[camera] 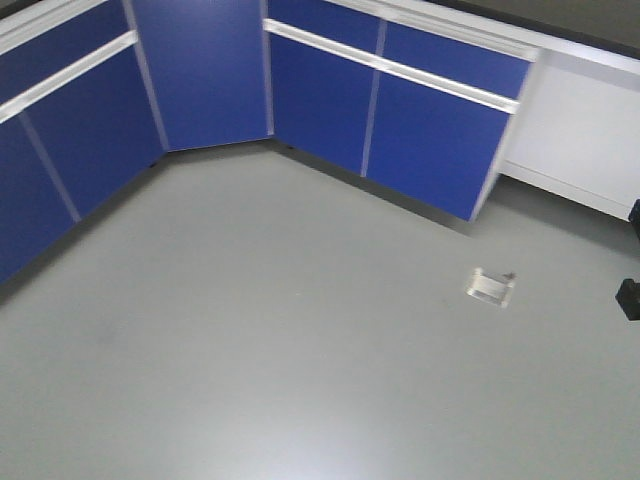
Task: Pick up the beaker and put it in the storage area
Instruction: 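Drive the base away from the bench holding the beaker in the right gripper, then drive the base to the other black bench with the wall socket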
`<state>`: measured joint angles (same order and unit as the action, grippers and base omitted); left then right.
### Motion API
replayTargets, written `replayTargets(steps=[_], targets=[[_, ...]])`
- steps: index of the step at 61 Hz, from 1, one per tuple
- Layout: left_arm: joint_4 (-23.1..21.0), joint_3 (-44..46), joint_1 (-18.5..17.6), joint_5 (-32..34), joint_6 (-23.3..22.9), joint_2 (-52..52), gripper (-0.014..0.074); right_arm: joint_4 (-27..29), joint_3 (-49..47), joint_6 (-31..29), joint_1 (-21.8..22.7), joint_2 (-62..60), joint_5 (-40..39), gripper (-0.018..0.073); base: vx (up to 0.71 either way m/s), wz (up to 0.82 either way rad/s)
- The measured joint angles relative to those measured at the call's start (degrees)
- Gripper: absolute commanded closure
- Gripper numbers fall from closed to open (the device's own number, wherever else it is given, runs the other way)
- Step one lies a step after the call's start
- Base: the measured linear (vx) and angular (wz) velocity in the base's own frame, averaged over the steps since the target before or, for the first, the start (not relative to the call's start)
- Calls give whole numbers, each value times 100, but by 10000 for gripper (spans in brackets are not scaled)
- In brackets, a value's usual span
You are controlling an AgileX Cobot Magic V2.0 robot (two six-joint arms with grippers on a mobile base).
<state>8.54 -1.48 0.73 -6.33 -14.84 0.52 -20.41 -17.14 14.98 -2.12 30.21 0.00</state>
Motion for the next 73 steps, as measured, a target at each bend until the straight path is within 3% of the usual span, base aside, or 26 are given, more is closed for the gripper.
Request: replayTargets(steps=[51,73], targets=[[0,0,0,0,0,0,605,0,0,0,0,0,0,567,16,-63],[0,0,0,0,0,0,605,0,0,0,0,0,0,567,29,-31]])
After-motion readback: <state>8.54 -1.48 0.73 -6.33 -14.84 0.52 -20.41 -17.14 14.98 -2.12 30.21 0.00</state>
